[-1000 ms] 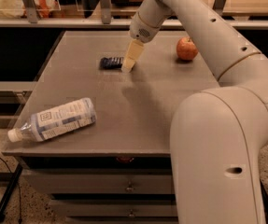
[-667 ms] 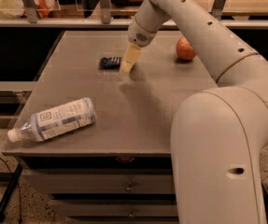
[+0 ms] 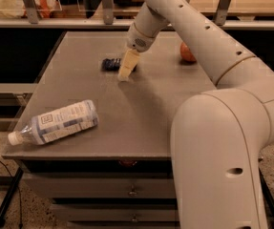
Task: Pick rxbar blueberry
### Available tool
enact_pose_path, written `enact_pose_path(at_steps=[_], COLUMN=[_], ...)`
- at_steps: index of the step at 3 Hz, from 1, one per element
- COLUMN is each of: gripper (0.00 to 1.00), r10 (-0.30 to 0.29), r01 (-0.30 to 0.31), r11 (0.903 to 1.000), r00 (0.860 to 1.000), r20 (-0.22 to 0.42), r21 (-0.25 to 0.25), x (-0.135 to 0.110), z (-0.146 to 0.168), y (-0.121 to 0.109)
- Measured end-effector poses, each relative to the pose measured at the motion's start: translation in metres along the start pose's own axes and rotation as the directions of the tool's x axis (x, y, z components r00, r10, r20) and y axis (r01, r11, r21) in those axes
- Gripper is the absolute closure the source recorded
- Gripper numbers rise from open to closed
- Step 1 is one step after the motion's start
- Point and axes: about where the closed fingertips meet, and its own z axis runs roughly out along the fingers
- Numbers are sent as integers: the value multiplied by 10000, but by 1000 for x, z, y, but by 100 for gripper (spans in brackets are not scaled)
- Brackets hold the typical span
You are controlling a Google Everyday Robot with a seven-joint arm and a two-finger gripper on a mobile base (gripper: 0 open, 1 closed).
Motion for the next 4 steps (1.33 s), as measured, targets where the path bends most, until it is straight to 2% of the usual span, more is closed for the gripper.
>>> enact_pose_path(at_steps=[3,4], gripper=[85,100], r10=[-6,-8], r01=[6,8], r11=[10000,10000], r00=[10000,10000], r20=[-13,-13], r21=[-75,-74], x=[-6,-7], z=[-6,-8], y=[0,0])
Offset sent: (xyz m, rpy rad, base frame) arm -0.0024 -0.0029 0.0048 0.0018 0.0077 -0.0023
